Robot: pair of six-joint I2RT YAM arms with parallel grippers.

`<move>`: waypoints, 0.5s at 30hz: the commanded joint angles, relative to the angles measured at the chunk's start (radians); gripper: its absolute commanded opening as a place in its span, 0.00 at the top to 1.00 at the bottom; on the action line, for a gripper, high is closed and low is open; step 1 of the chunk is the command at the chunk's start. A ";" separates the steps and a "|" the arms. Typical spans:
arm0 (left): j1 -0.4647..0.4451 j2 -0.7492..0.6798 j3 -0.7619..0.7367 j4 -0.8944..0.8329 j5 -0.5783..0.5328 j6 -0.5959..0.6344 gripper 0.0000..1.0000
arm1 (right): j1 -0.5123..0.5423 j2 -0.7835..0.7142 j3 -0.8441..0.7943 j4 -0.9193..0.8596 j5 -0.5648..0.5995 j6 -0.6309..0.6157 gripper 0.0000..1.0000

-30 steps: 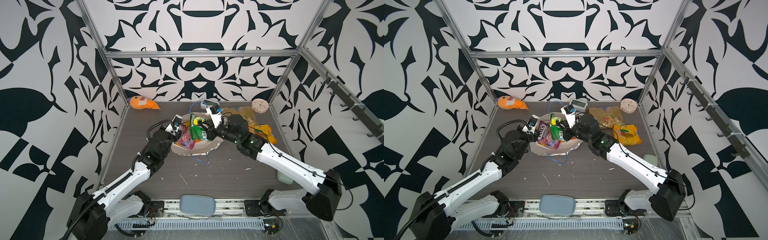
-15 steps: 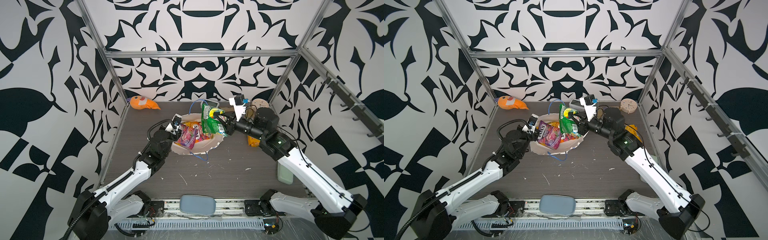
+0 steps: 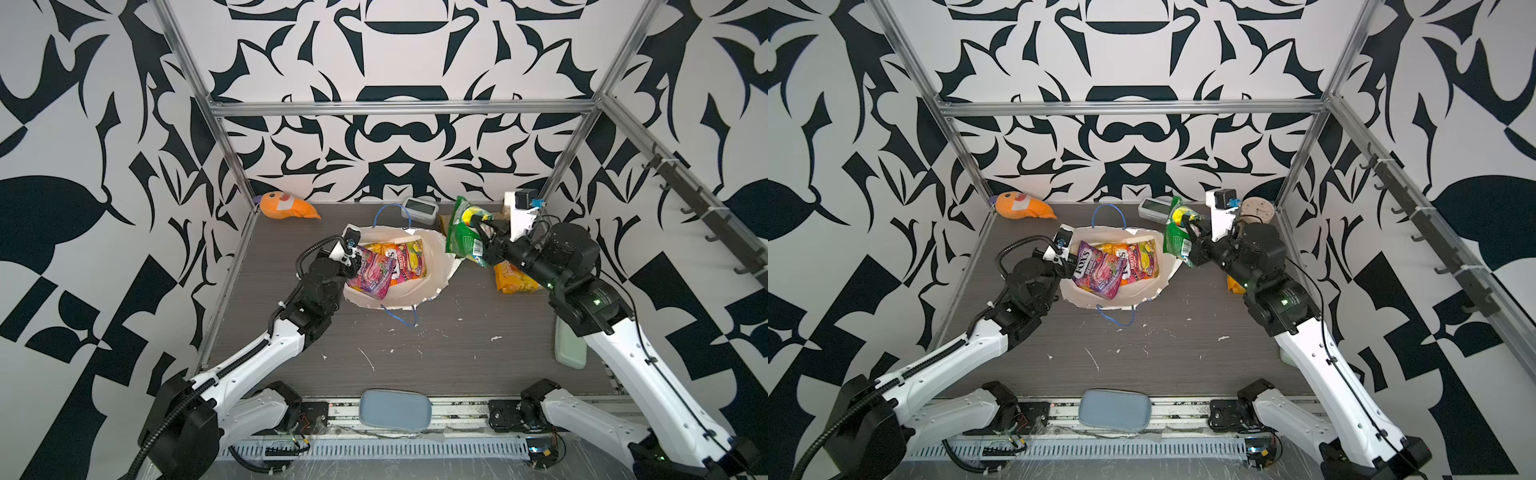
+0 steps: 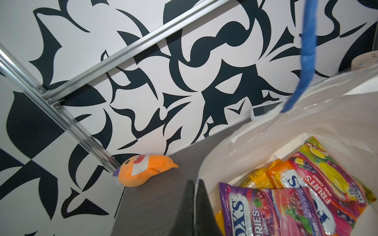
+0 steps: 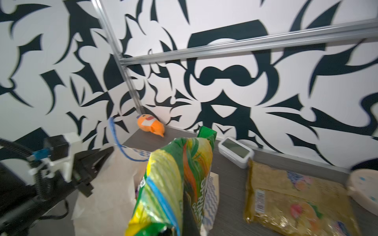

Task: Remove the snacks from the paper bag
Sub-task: 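Lift the green pack out of the bag with the right gripper, then lower the green pack onto the table beside the gold pack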

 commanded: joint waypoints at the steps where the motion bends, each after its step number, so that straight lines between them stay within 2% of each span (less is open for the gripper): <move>1: 0.006 -0.010 0.025 0.071 -0.068 -0.014 1.00 | -0.027 0.003 0.029 -0.038 0.140 -0.024 1.00; 4: 0.013 -0.013 0.011 0.117 -0.116 -0.004 1.00 | -0.061 0.039 0.035 -0.094 0.196 -0.024 1.00; 10: 0.019 -0.036 0.001 0.103 -0.152 0.000 1.00 | -0.110 0.160 0.030 -0.189 0.228 -0.036 1.00; 15: 0.027 -0.064 -0.022 0.129 -0.202 0.051 1.00 | -0.121 0.245 -0.025 -0.178 0.238 -0.084 1.00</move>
